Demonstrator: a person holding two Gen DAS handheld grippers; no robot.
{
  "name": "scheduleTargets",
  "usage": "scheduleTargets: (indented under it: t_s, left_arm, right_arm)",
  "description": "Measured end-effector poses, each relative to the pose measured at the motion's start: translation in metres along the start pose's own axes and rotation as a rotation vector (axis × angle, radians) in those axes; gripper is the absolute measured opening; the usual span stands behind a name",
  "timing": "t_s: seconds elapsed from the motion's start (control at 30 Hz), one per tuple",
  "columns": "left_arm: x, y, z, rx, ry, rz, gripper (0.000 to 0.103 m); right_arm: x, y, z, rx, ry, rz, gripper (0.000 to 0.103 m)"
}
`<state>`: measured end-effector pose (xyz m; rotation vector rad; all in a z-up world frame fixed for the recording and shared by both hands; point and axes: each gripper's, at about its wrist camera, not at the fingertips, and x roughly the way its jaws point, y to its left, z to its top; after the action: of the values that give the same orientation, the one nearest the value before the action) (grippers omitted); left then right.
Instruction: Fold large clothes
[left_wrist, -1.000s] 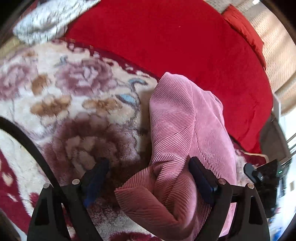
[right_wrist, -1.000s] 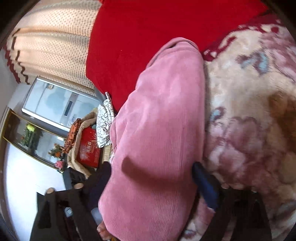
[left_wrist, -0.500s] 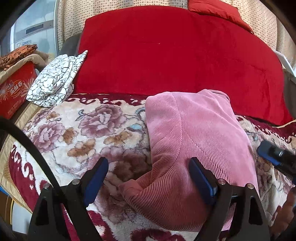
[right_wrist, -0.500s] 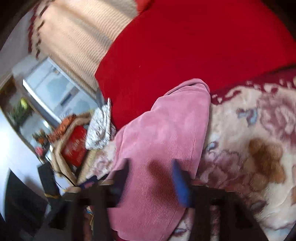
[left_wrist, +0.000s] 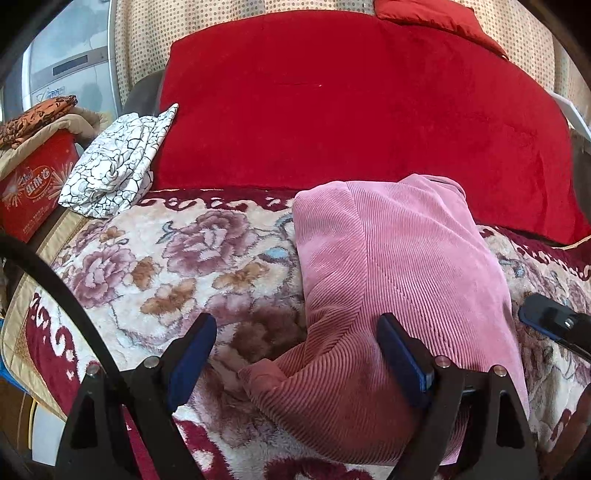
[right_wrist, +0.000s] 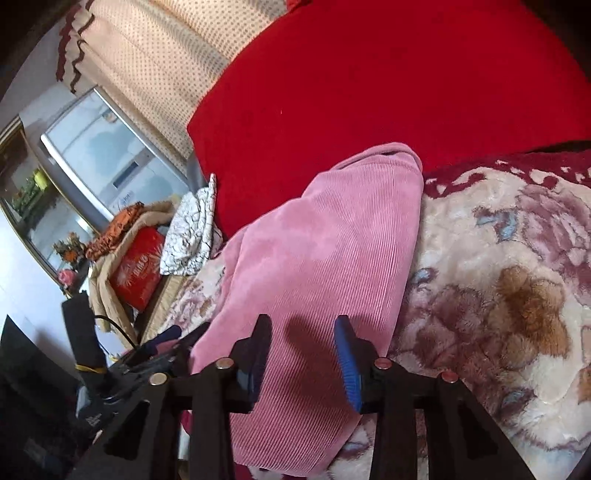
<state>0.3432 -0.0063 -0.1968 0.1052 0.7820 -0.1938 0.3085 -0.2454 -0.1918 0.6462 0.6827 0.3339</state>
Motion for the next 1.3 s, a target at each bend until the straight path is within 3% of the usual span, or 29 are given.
scheduleTargets:
  t_s: [0.03, 0.13, 0.33, 0.43, 0.5, 0.7, 0.87, 0.93, 0.97, 1.0, 1.03, 1.1, 1.2, 1.3]
  left_arm:
    - [0.001, 0.002, 0.001, -0.004, 0.009, -0.014, 0.089]
    - [0.002, 0.014, 0.003, -0.050, 0.039, -0.098, 0.089]
    - [0.020, 0.068, -0.002, -0.343, 0.120, -0.376, 0.089]
    - [0.037, 0.066, -0.006, -0.357, 0.195, -0.410, 0.089]
    - [0.046, 0.057, -0.008, -0.334, 0.228, -0.445, 0.089]
    - [0.066, 0.058, -0.009, -0.388, 0.275, -0.534, 0.094]
    - [0.071, 0.055, -0.011, -0.386, 0.268, -0.603, 0.095]
    - [0.071, 0.053, -0.010, -0.396, 0.256, -0.631, 0.093]
    - [0.069, 0.050, -0.010, -0.394, 0.246, -0.655, 0.085]
    - [0.067, 0.046, -0.010, -0.393, 0.246, -0.714, 0.060]
    - [0.064, 0.041, -0.008, -0.383, 0.238, -0.724, 0.059]
    - [0.055, 0.031, -0.006, -0.309, 0.199, -0.679, 0.054]
    - [0.045, 0.023, -0.004, -0.285, 0.170, -0.690, 0.044]
    - [0.038, 0.015, -0.004, -0.271, 0.158, -0.716, 0.042]
  right_arm:
    - [0.002, -0.001, -0.001, 0.010, 0.015, 0.004, 0.081]
    - [0.013, -0.018, -0.002, 0.107, 0.082, 0.052, 0.081]
    - [0.018, -0.060, 0.006, 0.300, 0.095, 0.136, 0.081]
    - [0.031, -0.072, 0.005, 0.365, 0.108, 0.188, 0.081]
    - [0.039, -0.066, 0.009, 0.344, 0.121, 0.190, 0.081]
    - [0.052, -0.059, 0.016, 0.339, 0.118, 0.199, 0.085]
    - [0.073, -0.047, 0.026, 0.298, 0.128, 0.169, 0.085]
    - [0.081, -0.044, 0.025, 0.279, 0.121, 0.155, 0.080]
    - [0.082, -0.041, 0.025, 0.270, 0.116, 0.152, 0.077]
    - [0.082, -0.039, 0.025, 0.250, 0.113, 0.142, 0.069]
    - [0.078, -0.035, 0.024, 0.223, 0.104, 0.119, 0.060]
    - [0.071, -0.032, 0.024, 0.195, 0.085, 0.093, 0.053]
    - [0.063, -0.032, 0.025, 0.202, 0.072, 0.074, 0.049]
    - [0.049, -0.027, 0.026, 0.176, 0.040, 0.052, 0.047]
